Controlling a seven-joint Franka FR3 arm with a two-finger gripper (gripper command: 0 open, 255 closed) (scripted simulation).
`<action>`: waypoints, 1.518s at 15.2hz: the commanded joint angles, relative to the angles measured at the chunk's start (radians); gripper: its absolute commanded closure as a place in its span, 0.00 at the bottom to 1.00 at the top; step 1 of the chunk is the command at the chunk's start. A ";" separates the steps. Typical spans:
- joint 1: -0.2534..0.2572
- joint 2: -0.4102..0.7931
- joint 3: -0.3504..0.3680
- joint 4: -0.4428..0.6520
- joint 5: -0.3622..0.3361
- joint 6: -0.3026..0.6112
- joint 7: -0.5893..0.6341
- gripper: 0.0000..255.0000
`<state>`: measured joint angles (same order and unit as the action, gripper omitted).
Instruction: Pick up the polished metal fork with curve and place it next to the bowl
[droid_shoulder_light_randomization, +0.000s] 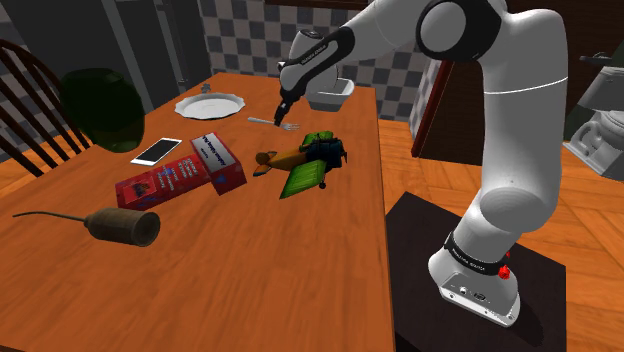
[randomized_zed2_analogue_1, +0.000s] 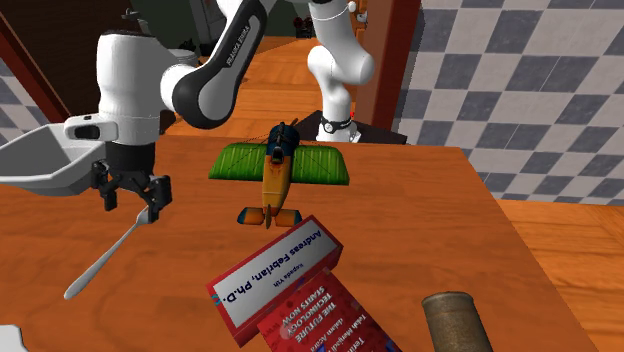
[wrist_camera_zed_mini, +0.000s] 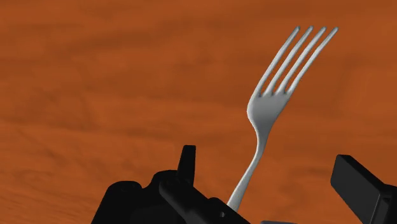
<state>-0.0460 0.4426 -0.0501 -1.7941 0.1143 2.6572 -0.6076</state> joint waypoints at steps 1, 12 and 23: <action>0.000 0.023 0.001 0.010 0.003 0.026 0.002 0.00; -0.001 0.057 0.004 0.030 0.005 0.040 0.000 1.00; 0.000 0.042 0.001 0.035 0.002 0.020 0.003 1.00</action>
<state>-0.0480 0.4909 -0.0477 -1.7596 0.1185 2.6835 -0.6072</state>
